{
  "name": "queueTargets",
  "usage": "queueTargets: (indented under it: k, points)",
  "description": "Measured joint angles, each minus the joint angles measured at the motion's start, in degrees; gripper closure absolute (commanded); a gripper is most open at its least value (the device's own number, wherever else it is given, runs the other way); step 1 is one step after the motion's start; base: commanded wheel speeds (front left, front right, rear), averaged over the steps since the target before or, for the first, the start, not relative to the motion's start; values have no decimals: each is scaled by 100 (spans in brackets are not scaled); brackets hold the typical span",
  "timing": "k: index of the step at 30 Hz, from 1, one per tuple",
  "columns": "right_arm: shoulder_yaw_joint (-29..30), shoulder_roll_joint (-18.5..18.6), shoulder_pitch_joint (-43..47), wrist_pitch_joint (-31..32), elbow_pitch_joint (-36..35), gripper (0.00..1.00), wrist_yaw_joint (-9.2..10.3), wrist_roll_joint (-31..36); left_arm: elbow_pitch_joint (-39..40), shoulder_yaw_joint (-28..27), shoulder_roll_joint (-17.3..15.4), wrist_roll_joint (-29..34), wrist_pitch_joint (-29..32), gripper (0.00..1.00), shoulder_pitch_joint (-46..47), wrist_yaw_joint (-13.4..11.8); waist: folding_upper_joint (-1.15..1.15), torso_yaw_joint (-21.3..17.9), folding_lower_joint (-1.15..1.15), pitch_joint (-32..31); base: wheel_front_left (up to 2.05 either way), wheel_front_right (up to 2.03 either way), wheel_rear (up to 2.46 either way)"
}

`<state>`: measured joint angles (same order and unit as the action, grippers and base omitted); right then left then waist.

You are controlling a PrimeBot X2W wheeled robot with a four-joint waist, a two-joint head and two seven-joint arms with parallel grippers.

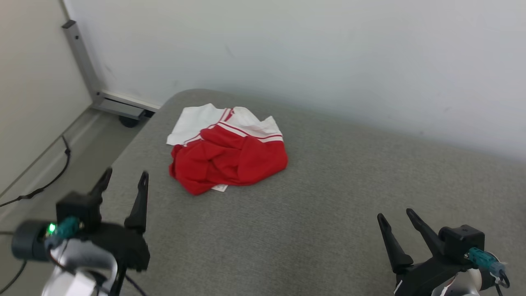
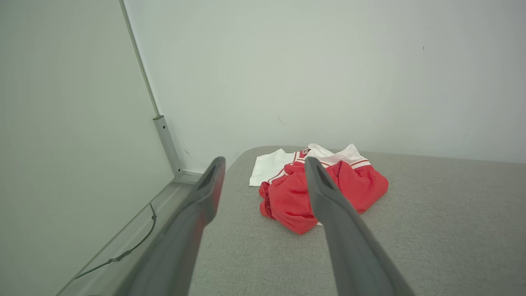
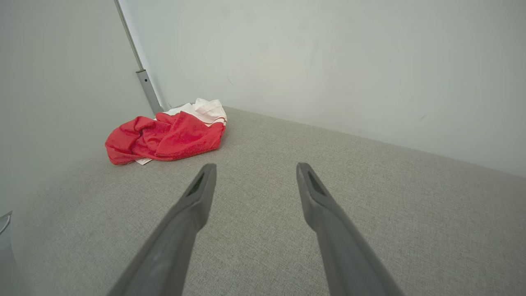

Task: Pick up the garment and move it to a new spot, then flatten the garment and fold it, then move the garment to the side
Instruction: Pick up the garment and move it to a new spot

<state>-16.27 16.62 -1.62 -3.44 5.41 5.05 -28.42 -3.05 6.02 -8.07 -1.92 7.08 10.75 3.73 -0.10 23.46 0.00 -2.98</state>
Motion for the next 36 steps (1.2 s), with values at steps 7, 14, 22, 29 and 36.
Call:
queueTargets:
  k: [7, 14, 22, 29, 36]
  points:
    - [77, 158, -21, 100, -255, 0, 9, 53, -627, -52, -64, -309, 276, 0, 1085, 190, 0, -396, 0, 233, 0, 0, 0]
    - [156, 303, -328, 249, -546, 0, 33, 108, -1545, -319, -387, -750, 661, 0, 2303, 293, 0, -867, 1, 676, 0, 0, 0]
    - [289, 430, -750, 353, -712, 0, 31, 125, -2480, -285, -667, -1029, 1226, 0, 3278, 341, 1, -1399, 1, 1287, 0, 0, 0]
    - [408, 519, -1056, 399, -693, 0, 5, 121, -3319, -26, -757, -1076, 1671, 0, 3884, 343, 1, -1791, 2, 1793, 0, 0, 0]
    - [497, 590, -1092, 402, -645, 0, 0, 120, -4245, 176, -699, -1363, 2390, 0, 4068, 343, 1, -2048, 2, 2161, 0, 0, 0]
